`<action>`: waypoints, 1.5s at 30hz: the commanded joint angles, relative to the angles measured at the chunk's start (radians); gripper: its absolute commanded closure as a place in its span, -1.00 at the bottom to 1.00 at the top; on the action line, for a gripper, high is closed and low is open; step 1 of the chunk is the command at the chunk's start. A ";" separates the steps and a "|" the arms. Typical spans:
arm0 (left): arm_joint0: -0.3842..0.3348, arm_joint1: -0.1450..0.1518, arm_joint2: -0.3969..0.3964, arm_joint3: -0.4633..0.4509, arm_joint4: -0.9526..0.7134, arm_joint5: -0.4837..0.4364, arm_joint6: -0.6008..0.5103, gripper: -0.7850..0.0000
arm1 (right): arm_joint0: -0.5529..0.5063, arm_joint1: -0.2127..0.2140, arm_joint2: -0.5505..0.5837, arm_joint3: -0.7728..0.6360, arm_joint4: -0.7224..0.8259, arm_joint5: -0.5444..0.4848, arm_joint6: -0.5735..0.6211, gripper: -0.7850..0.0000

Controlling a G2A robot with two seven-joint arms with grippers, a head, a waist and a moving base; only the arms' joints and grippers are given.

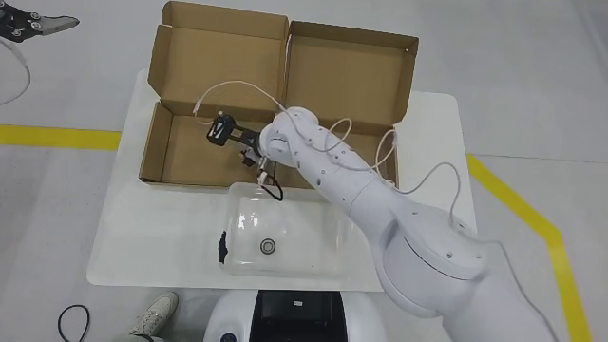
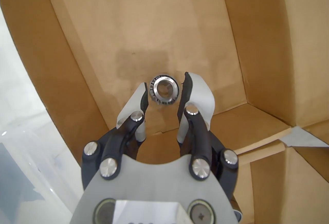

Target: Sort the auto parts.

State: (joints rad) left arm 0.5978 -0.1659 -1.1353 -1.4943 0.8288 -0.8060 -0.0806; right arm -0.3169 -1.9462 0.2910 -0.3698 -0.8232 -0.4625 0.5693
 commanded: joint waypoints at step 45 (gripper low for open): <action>0.000 0.000 0.000 0.000 0.000 0.000 0.000 -1.00 | -0.368 0.340 0.402 -0.953 -0.251 -0.185 0.163 0.00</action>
State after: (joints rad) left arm 0.5978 -0.1659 -1.1353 -1.4943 0.8288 -0.8060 -0.0806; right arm -0.6610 -1.6155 0.6804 -1.2919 -1.0672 -0.6439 0.7190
